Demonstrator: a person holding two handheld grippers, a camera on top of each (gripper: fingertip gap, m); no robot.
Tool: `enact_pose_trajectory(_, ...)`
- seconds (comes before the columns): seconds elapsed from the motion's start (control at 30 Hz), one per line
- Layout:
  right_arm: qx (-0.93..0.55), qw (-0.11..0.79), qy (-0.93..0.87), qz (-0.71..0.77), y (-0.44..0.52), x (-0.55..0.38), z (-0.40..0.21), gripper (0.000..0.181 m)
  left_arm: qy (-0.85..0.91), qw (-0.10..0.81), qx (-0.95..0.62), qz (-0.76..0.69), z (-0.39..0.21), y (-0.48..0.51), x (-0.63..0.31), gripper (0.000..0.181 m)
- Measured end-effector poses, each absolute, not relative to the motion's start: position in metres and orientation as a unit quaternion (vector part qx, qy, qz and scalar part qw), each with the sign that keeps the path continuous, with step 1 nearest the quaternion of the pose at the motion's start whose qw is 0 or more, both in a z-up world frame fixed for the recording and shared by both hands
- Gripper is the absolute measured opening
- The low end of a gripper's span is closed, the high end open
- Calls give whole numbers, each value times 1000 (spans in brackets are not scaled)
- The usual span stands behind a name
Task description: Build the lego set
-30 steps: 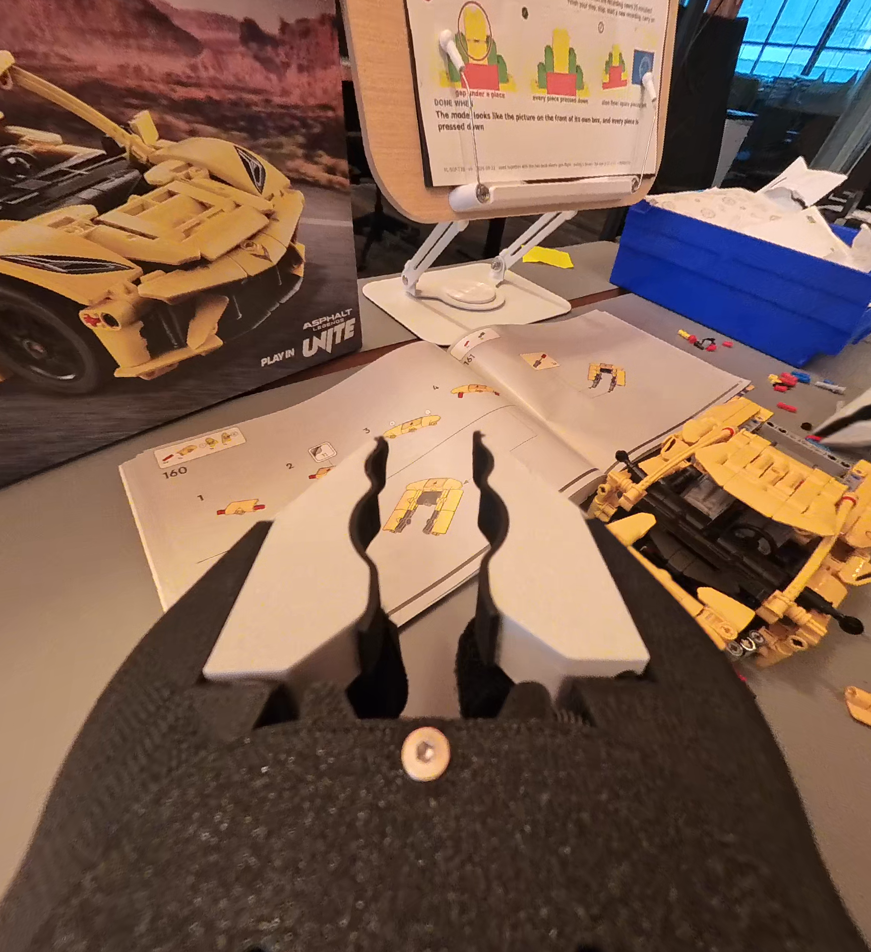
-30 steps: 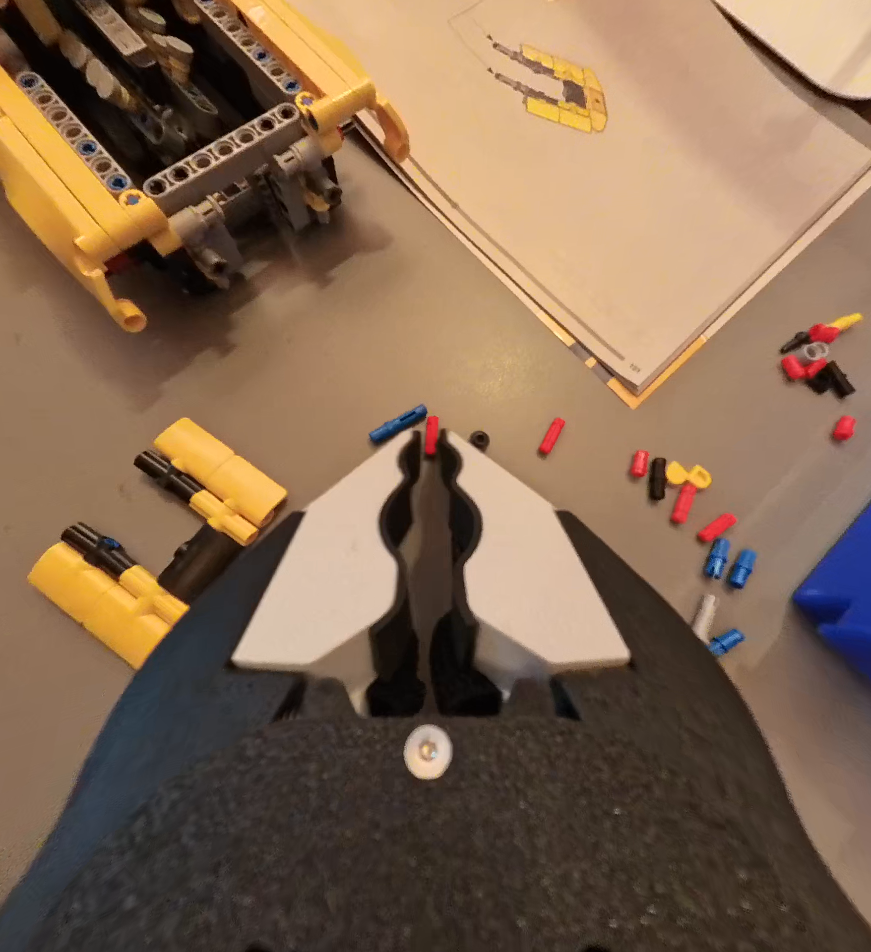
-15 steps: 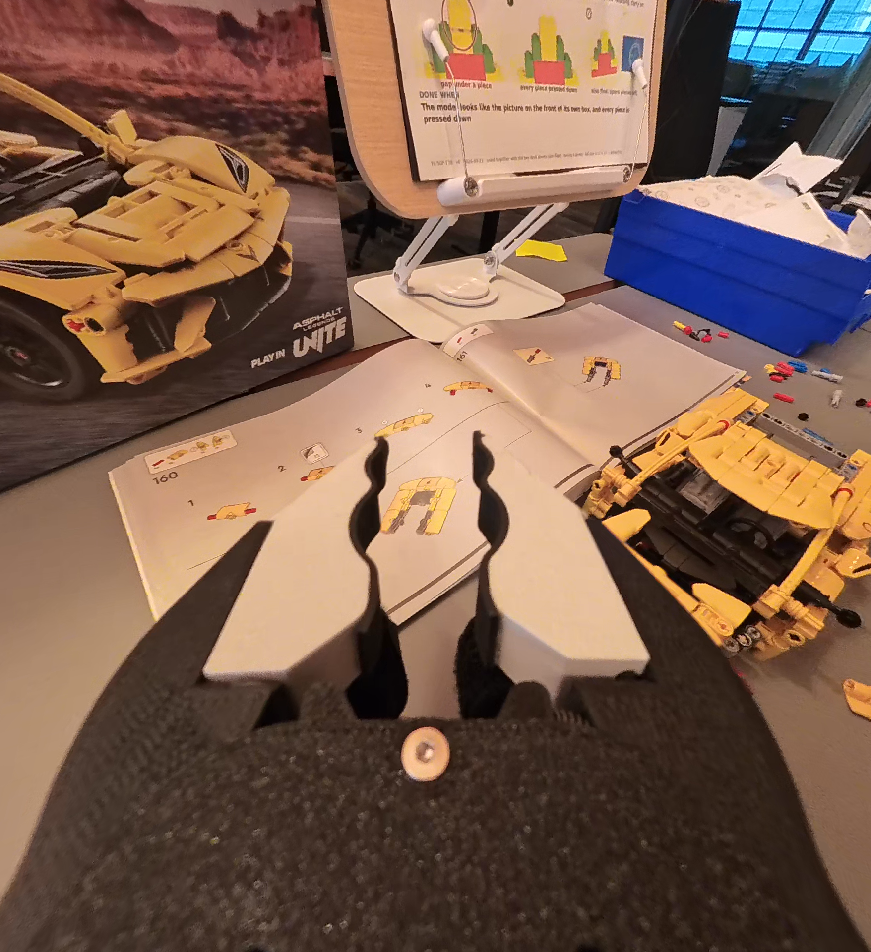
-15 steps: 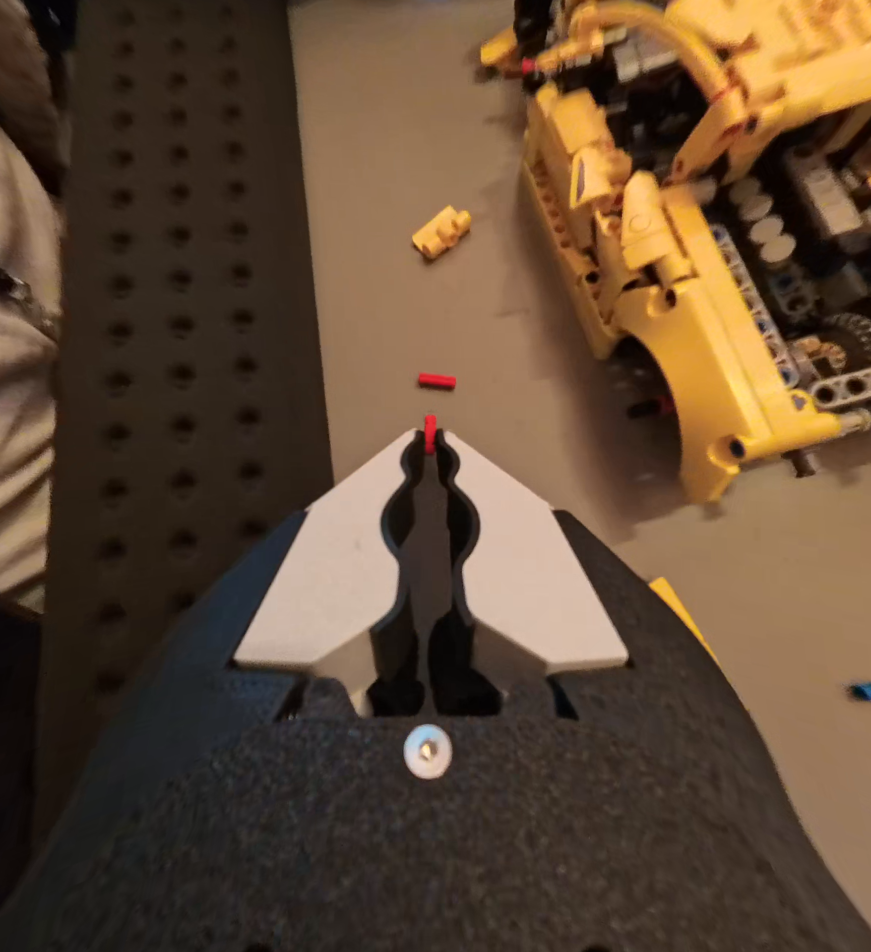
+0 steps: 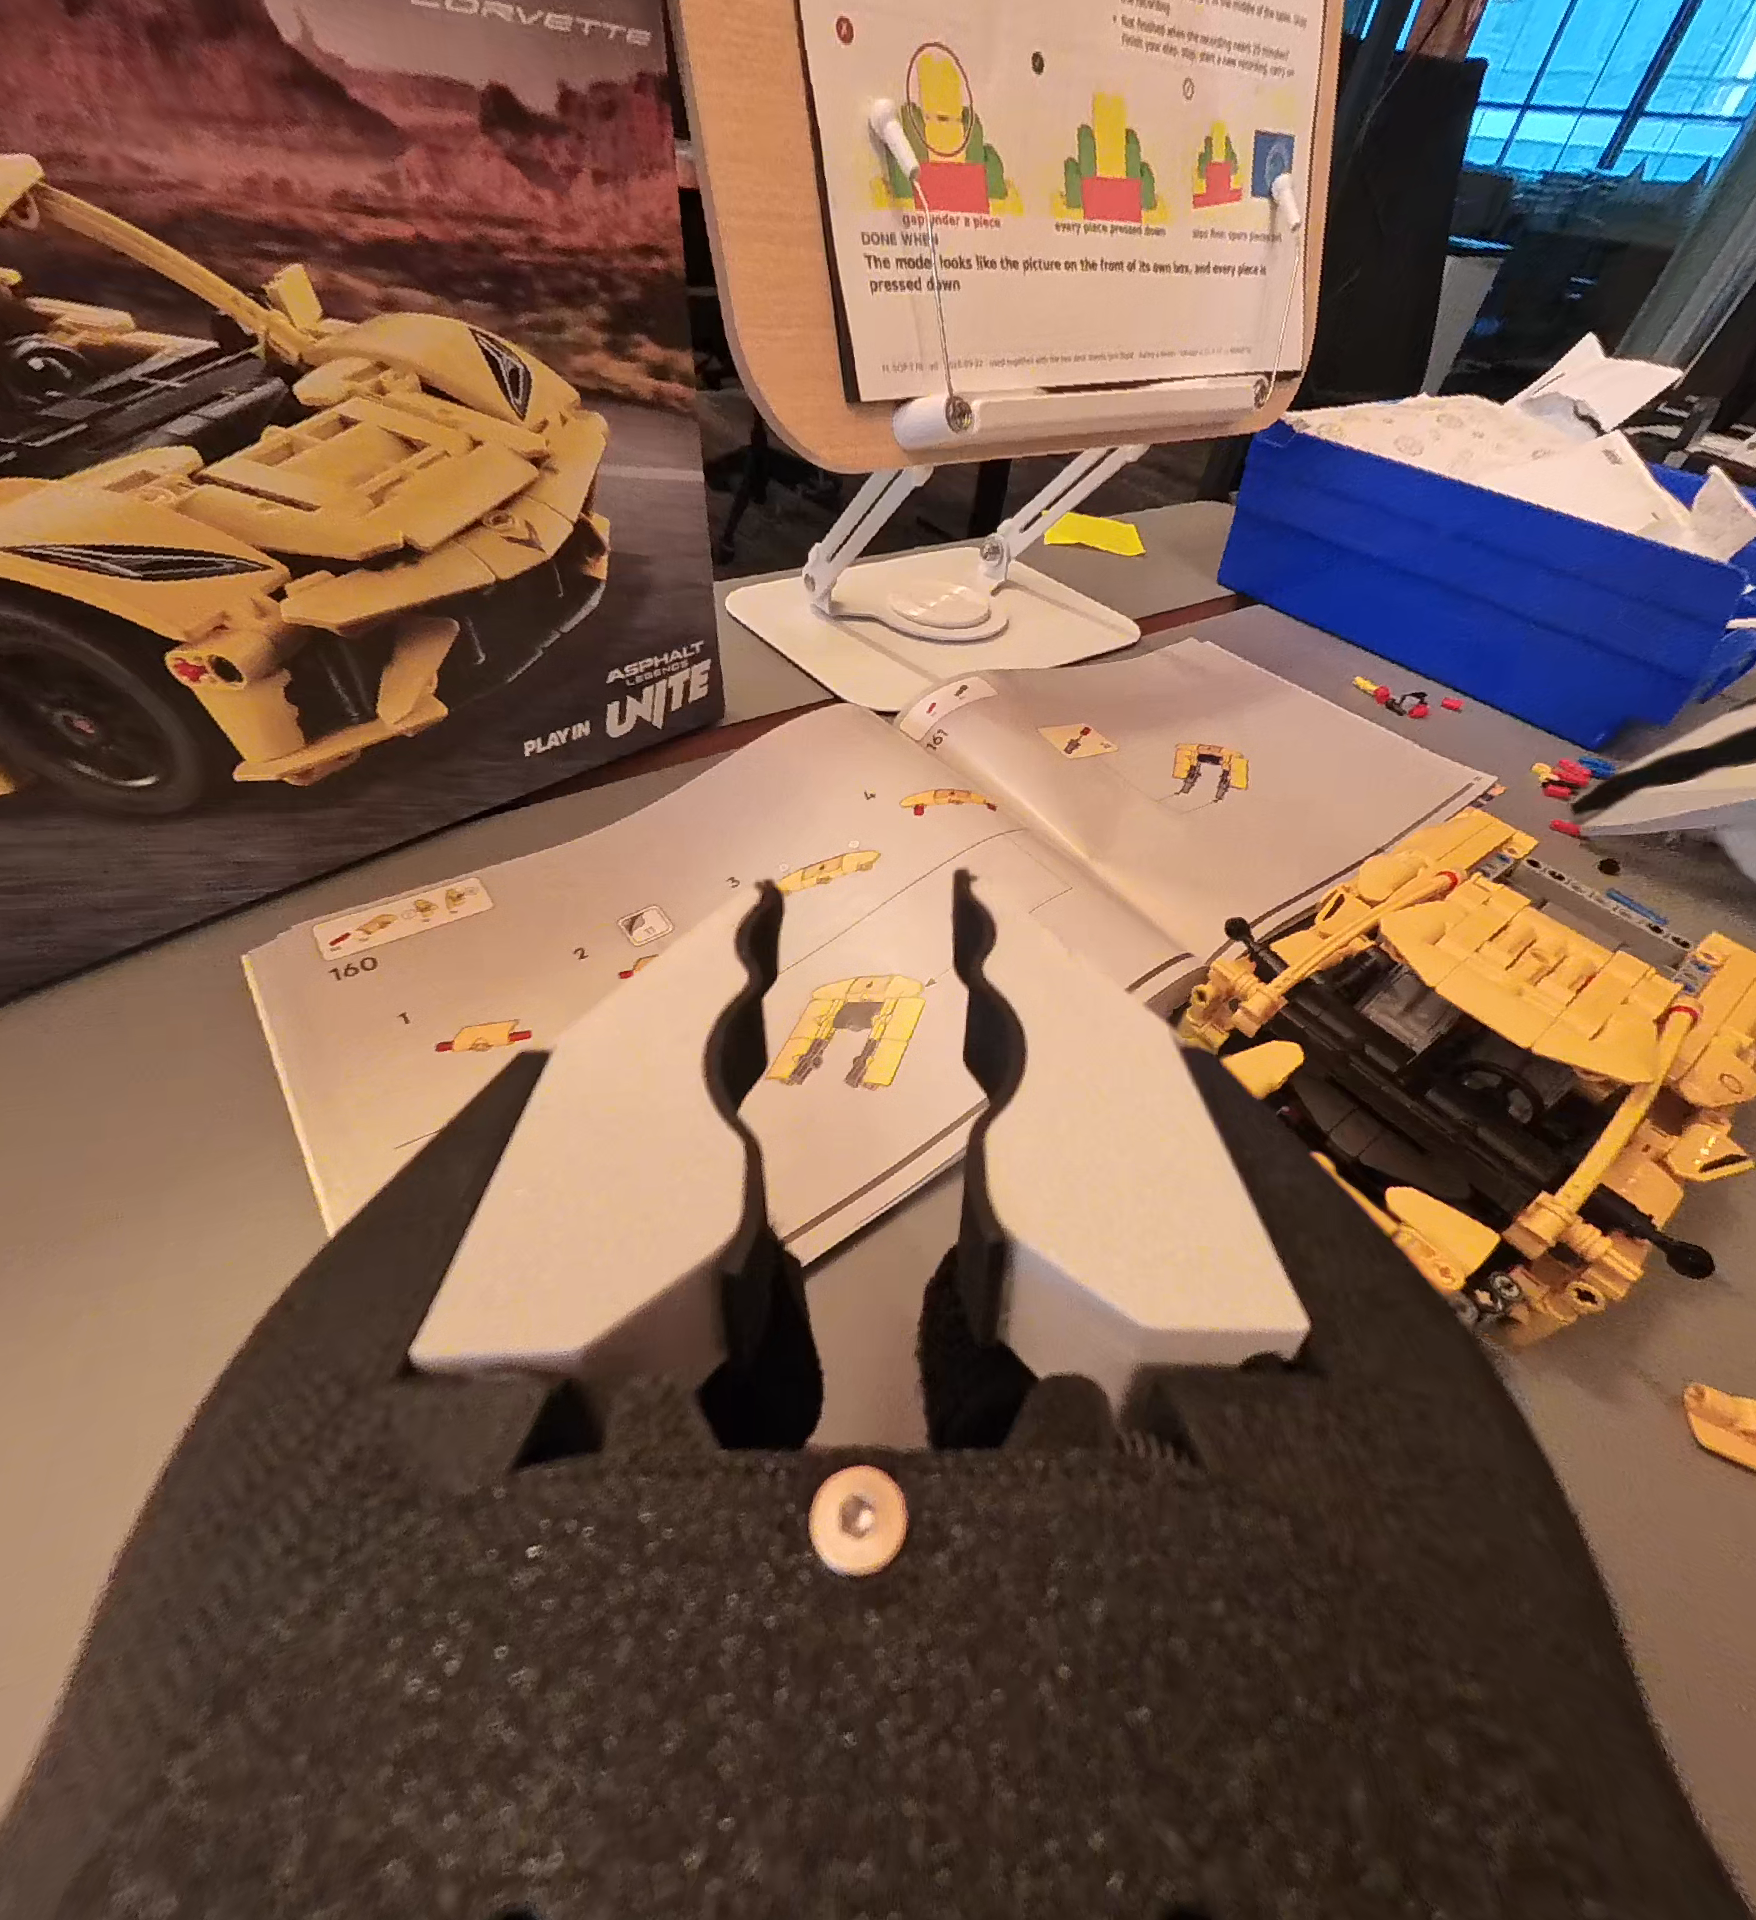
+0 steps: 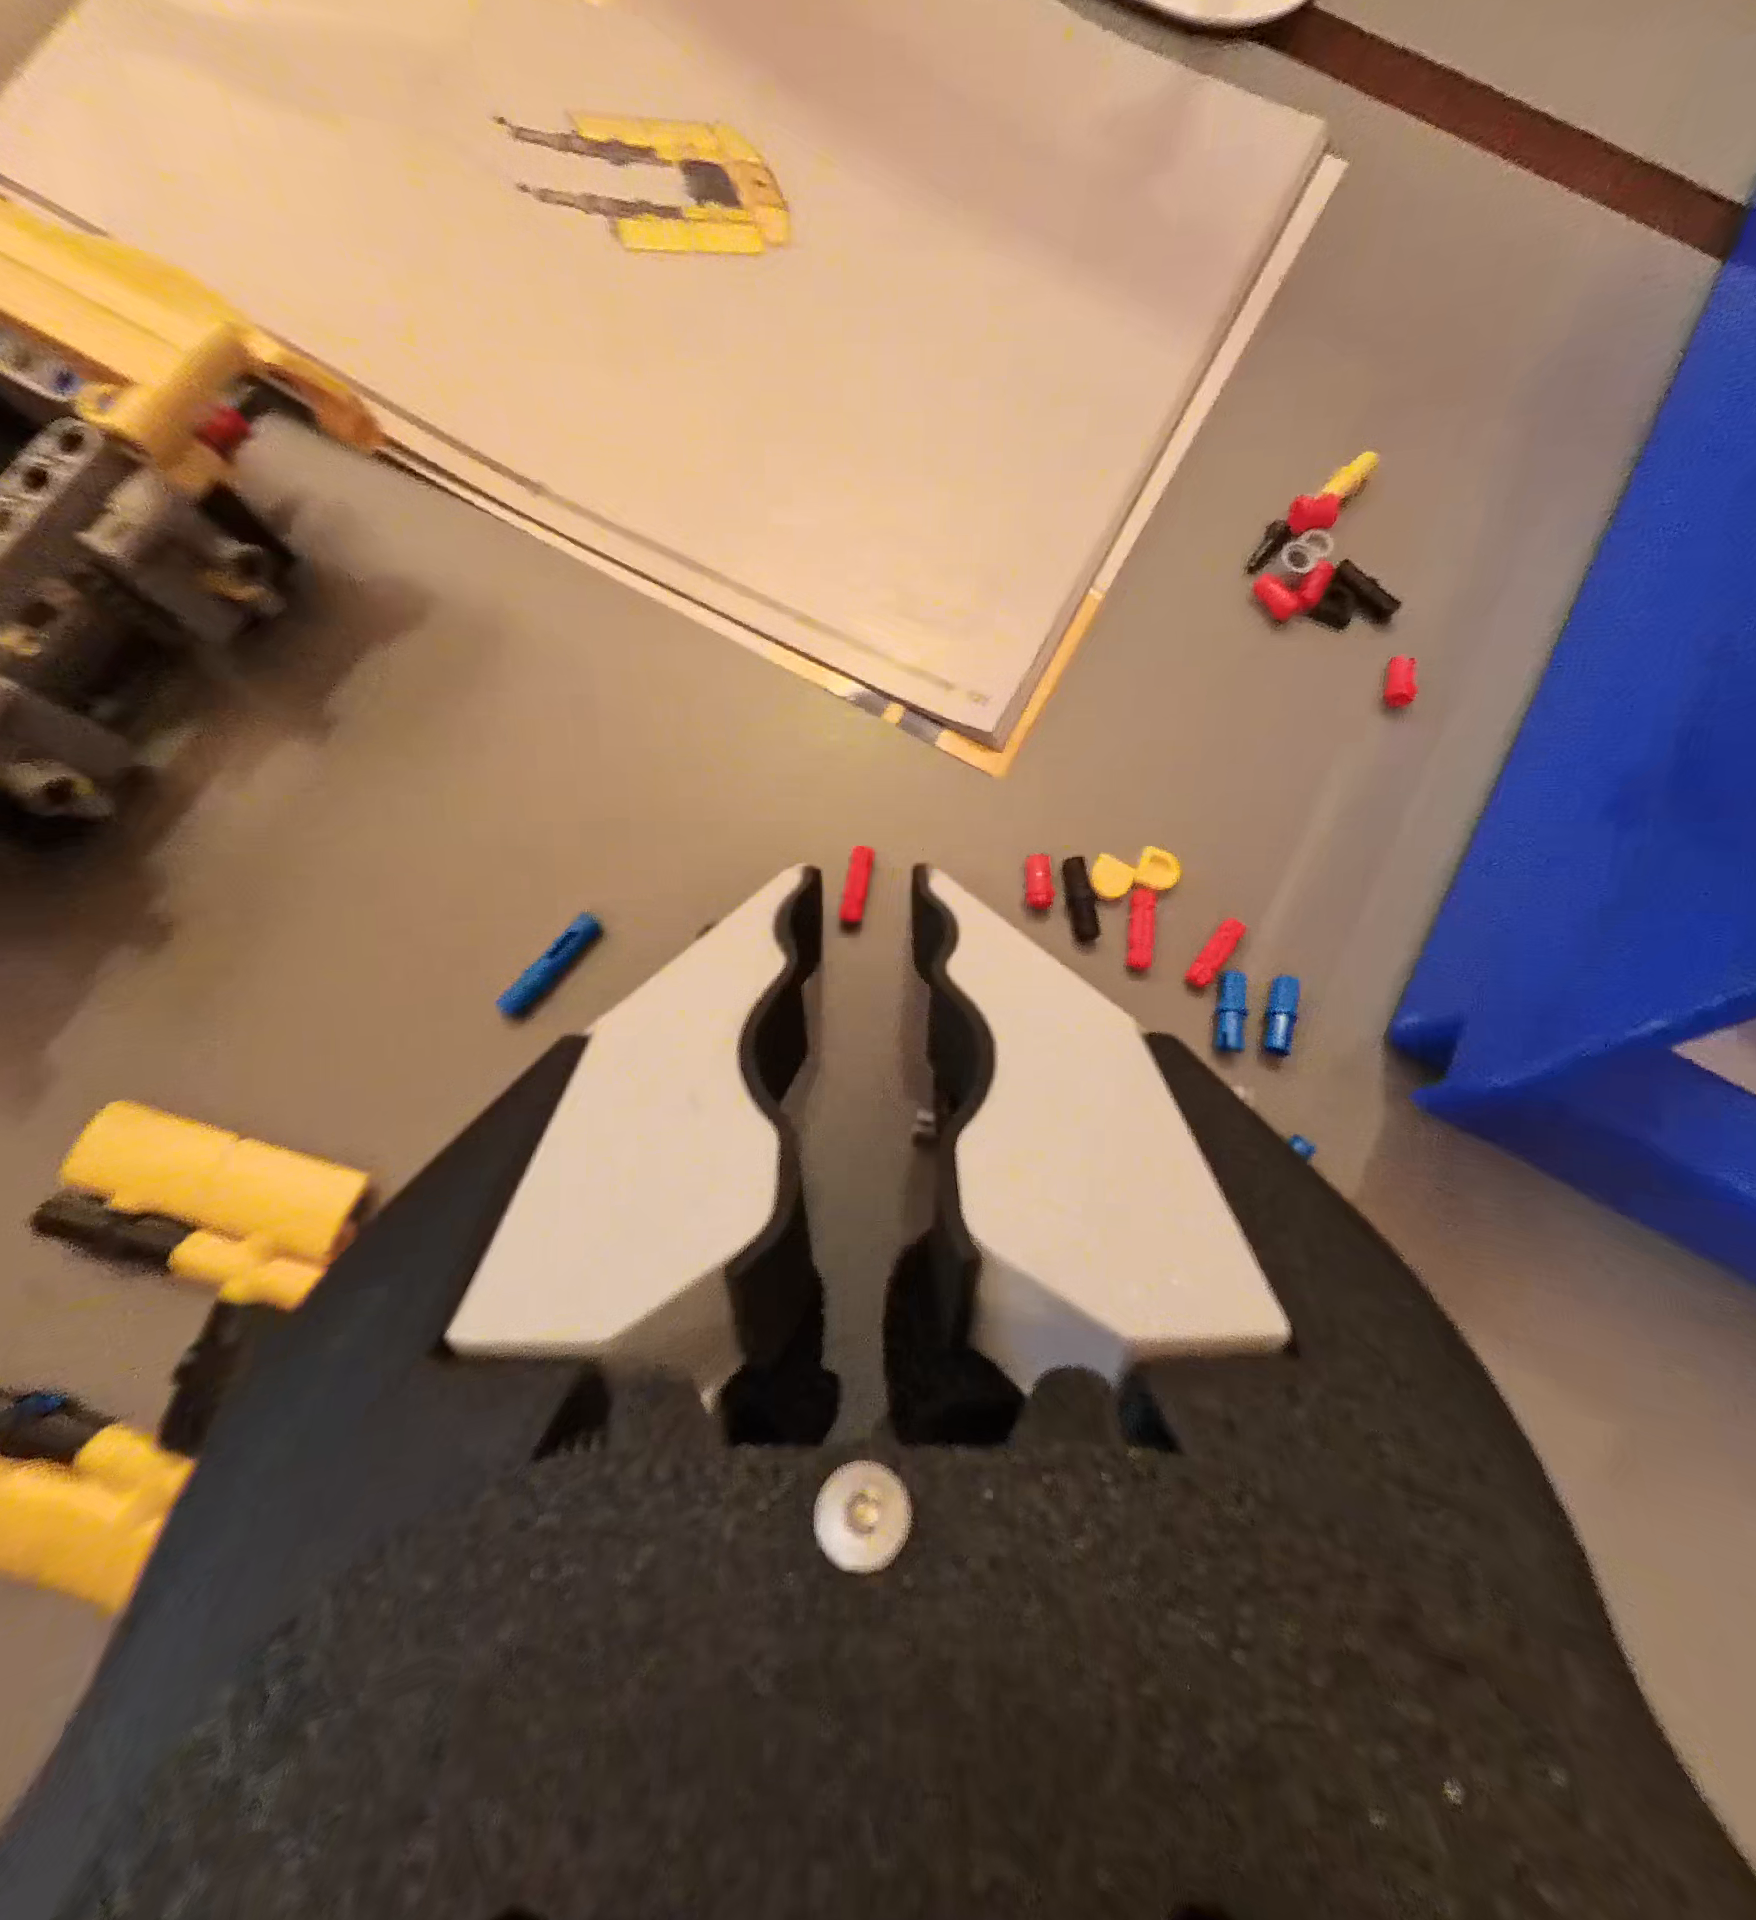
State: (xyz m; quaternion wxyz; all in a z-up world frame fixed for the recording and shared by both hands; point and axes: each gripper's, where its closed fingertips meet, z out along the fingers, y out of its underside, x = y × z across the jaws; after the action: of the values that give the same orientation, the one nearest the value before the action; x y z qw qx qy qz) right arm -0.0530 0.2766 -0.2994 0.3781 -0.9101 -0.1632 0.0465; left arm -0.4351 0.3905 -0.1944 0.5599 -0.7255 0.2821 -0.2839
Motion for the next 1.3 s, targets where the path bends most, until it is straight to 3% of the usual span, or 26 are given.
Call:
enact_pose_trajectory(0.07,-912,369,-173,40,278,-55,-304,4,284,560,-726,-282,-195,390,-435,32)
enact_pose_trajectory(0.17,-913,361,-185,33,273,-58,-299,4,285,560,-725,-282,-195,390,-434,32)
enact_pose_trajectory(0.27,-862,383,-294,154,243,-124,-268,4,286,558,-726,-282,-196,390,-434,33)
enact_pose_trajectory(0.37,-807,319,-433,244,176,-191,-271,4,288,558,-726,-281,-196,390,-433,33)
enact_pose_trajectory(0.67,-804,288,-469,224,141,-216,-299,10,293,554,-727,-281,-198,389,-429,32)
enact_pose_trajectory(0.77,-814,329,-434,203,158,-192,-284,12,292,554,-727,-282,-198,389,-430,32)
enact_pose_trajectory(0.9,-875,387,-283,61,220,-90,-273,13,292,555,-725,-285,-197,388,-429,33)
enact_pose_trajectory(0.97,-890,385,-242,34,235,-52,-278,24,295,554,-725,-283,-197,388,-429,33)
enact_pose_trajectory(1.3,-903,386,-188,21,258,-8,-289,21,294,554,-729,-275,-200,390,-431,33)
